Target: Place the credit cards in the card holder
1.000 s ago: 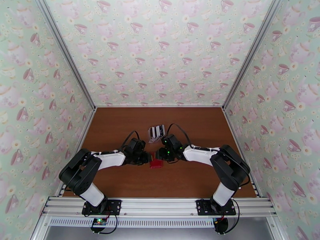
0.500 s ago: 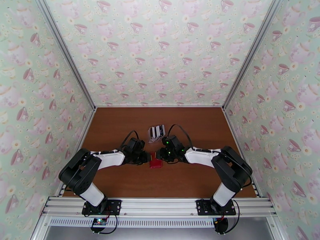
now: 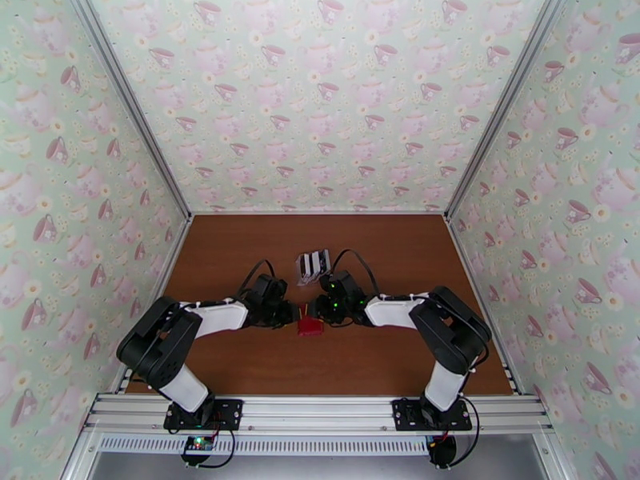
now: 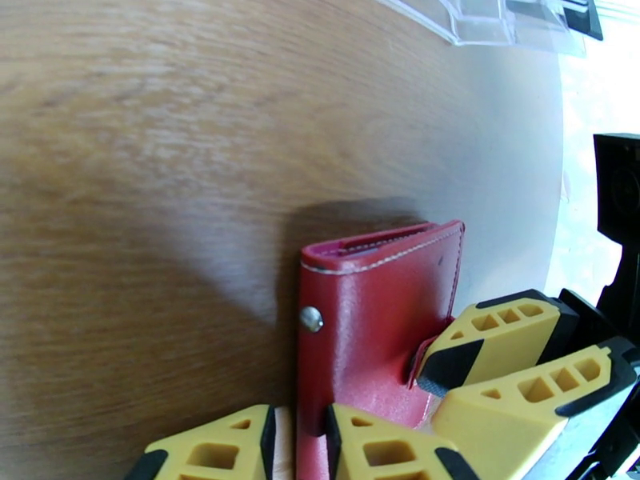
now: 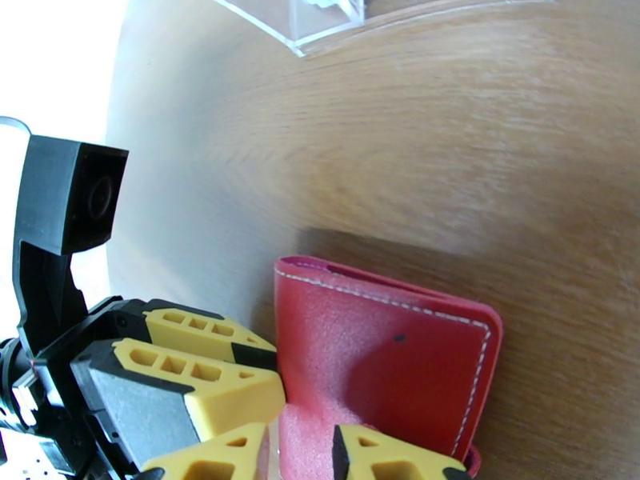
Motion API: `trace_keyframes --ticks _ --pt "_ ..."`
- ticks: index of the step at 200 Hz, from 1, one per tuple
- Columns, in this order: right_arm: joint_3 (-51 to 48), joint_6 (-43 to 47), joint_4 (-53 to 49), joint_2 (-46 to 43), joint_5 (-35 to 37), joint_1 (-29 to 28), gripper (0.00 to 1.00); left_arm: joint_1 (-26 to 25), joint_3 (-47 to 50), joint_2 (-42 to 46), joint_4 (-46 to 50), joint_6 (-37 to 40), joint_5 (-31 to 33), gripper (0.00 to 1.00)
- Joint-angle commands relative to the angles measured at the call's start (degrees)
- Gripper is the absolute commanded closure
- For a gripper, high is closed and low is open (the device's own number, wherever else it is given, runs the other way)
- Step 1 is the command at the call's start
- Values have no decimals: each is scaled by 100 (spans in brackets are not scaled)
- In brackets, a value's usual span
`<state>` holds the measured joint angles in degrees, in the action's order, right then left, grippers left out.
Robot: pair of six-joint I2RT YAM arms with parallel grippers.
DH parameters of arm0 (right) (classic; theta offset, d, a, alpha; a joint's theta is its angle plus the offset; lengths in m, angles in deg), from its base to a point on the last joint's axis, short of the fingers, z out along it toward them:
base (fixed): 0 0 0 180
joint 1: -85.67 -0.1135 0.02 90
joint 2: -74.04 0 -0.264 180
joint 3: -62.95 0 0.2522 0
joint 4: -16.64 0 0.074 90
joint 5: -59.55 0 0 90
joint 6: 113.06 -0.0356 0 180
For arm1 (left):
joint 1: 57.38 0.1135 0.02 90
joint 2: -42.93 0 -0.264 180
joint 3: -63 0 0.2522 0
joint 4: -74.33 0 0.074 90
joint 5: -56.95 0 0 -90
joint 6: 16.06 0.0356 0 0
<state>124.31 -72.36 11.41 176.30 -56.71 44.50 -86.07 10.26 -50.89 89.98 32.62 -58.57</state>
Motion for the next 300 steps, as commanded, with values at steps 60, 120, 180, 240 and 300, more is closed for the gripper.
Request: trace_keyframes --ticks 60,120,180,240,300 --pt "96 361 -986 -796 315 24 52 144 48 84 397 232 57 75" --pt "-65 518 -1372 -1117 510 249 51 293 35 430 719 439 73 73" --pt "-113 644 -1645 -1194 759 285 51 539 26 700 1084 705 170 63" --pt "-69 1037 -2287 -1873 1192 762 50 1140 -290 1553 2101 1365 688 55" --pt "95 1510 -3146 -2745 1276 1601 44 1919 -760 2312 2775 1663 667 46"
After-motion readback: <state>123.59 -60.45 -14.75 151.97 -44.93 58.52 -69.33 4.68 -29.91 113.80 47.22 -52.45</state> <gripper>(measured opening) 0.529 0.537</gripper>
